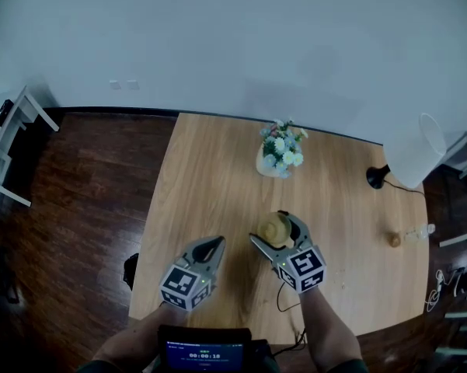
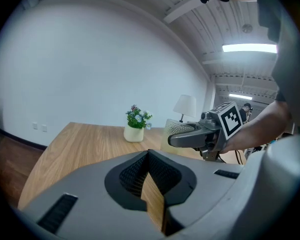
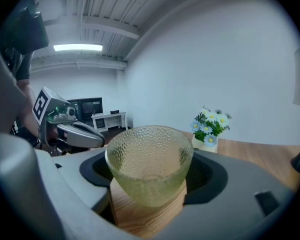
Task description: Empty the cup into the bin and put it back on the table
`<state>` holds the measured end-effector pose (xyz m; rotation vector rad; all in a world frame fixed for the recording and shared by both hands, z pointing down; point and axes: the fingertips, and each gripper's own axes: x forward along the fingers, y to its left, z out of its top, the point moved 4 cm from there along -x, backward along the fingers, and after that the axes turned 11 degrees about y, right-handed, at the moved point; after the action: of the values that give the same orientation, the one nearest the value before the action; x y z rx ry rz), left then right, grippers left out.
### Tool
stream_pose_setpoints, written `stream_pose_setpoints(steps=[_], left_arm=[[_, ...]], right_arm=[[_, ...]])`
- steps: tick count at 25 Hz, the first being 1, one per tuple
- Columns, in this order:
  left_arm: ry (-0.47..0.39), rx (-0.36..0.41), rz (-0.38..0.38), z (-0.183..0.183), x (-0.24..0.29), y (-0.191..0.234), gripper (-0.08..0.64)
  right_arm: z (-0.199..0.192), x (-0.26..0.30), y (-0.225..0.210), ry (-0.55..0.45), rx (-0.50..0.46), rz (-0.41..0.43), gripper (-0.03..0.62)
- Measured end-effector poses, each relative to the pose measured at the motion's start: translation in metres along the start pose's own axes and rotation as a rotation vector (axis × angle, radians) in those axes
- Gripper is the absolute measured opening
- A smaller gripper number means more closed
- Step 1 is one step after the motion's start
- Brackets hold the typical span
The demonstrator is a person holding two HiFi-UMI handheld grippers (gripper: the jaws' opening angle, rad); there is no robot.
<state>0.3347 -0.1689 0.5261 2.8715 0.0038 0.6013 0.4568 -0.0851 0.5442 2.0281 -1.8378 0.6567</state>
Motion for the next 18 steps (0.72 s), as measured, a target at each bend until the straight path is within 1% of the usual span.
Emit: stream_pose_setpoints(steps=[9, 12, 15, 18], left_arm=[[-0.129, 0.095, 0.029, 0.053, -0.035, -0.012, -0.009], [-0.174, 0.121, 0.028, 0.073, -0.049, -0.021, -0.009], [-0.217, 0.131, 0.045, 0.089, -0.062, -0.028, -0.009], [-0.254, 0.148, 0.045, 0.11, -0.076, -0.037, -0.009]], right_arm=[[0.047, -0.045, 0.015, -0.029, -0.007, 0.025, 0.399], [0.064, -0.063, 0.02, -0.056, -0.001, 0.013, 0.399], [0.08, -0.081, 0.021, -0.082, 0.011, 0.001, 0.399], [0.093, -0.097, 0.022, -0.086, 0.015, -0.005, 0.399]])
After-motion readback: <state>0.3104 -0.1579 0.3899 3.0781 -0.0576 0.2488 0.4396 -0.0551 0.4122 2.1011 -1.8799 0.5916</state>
